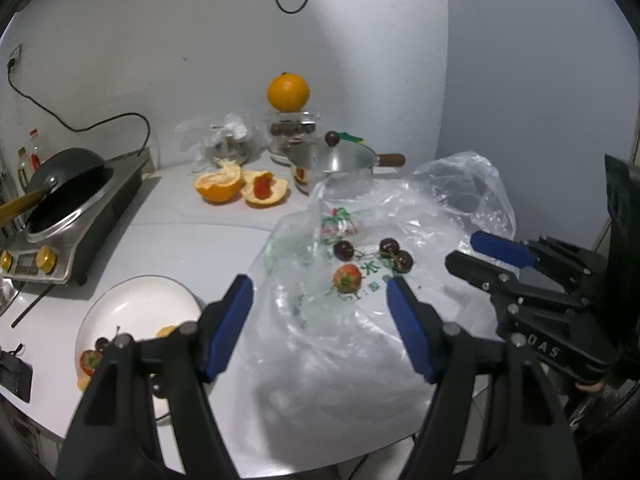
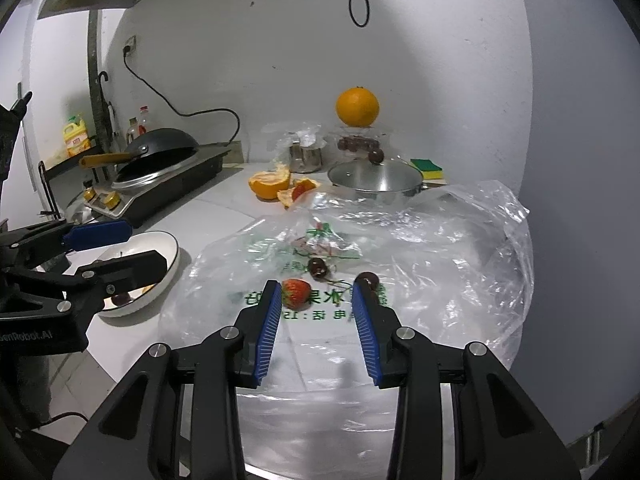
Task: Organize fruits
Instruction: 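Move both open tools from the plate over the plastic bag of fruit, then close the left tool on a red strawberry while the right tool grasps a cherry pair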
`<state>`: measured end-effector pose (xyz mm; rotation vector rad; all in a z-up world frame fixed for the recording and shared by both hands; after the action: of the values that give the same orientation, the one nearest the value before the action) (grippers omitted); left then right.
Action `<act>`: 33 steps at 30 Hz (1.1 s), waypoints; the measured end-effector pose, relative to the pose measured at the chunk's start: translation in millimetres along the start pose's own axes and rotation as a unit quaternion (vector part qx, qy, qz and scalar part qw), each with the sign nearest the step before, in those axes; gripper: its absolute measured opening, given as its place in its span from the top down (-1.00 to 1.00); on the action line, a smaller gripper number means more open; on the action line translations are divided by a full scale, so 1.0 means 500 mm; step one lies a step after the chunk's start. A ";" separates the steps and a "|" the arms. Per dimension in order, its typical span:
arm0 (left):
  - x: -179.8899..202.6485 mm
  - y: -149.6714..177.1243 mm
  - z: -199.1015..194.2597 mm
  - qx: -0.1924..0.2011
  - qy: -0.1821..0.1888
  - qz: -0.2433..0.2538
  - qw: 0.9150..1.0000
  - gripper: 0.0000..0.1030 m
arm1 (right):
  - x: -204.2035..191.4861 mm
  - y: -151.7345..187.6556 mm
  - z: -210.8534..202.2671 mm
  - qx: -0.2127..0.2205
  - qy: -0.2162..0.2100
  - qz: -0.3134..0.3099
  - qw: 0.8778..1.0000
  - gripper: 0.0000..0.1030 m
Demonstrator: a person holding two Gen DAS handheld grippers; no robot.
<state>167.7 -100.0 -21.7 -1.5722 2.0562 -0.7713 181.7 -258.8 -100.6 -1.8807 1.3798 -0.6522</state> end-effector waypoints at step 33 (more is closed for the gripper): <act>0.091 -0.056 0.201 -0.070 0.014 0.060 0.996 -0.37 | 0.107 -0.012 0.115 -0.058 -0.017 -0.010 0.998 0.25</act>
<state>240.6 -166.3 -79.0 -1.5018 2.2452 -0.6216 244.1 -294.9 -132.1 -1.9888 1.4054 -0.5564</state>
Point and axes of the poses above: each gripper's, at about its wrist camera, not at the fingertips, and z roughly the way its jaws point, x to its right, y to its underside, the point moved 1 cm from there along z, roughly the way its jaws point, and after that the axes turned 13 degrees about -x, right-handed, at the moved point
